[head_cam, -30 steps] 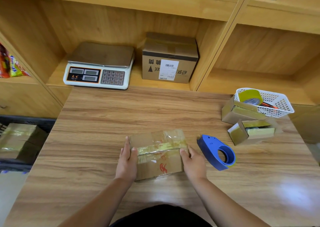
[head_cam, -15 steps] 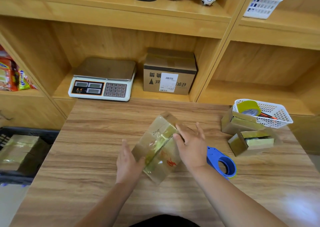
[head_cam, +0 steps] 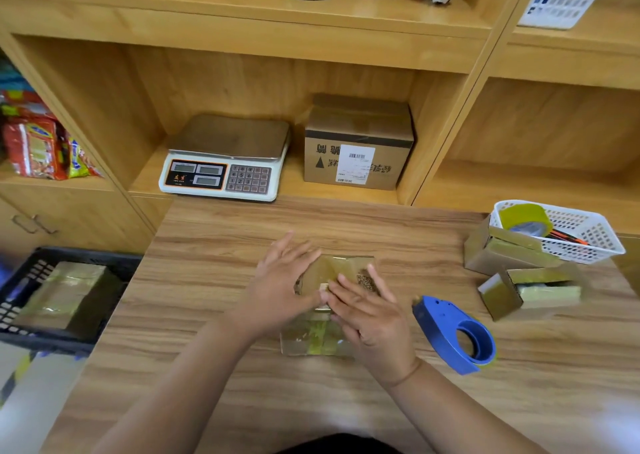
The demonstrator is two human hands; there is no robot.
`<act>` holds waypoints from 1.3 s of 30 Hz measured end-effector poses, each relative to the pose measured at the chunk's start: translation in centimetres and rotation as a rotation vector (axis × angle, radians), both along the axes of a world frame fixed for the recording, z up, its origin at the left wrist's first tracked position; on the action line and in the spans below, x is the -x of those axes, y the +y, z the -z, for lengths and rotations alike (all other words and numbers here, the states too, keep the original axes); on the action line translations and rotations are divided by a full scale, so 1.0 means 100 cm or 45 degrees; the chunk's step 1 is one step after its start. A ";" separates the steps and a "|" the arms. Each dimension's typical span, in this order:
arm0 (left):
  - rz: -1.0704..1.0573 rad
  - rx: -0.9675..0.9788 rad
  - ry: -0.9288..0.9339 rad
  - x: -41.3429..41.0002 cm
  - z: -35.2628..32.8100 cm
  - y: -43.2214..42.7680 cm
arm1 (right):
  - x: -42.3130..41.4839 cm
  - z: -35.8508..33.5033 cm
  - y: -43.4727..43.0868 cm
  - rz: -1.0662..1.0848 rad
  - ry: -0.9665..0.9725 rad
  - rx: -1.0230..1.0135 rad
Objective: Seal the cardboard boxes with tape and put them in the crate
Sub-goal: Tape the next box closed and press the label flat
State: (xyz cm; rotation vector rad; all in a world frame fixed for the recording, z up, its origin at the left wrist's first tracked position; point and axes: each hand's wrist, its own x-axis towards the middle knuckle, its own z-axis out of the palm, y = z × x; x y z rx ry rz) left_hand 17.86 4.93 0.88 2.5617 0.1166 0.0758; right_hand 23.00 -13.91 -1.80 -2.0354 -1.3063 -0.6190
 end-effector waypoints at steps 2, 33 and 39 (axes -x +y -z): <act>0.086 0.009 0.075 -0.003 -0.001 0.004 | 0.004 0.001 -0.004 -0.030 0.073 -0.011; -0.272 -0.034 -0.207 -0.029 0.005 -0.022 | -0.044 -0.032 0.026 0.408 0.794 0.261; -0.296 0.125 -0.187 -0.030 0.007 -0.021 | -0.043 -0.038 0.027 0.372 1.148 0.120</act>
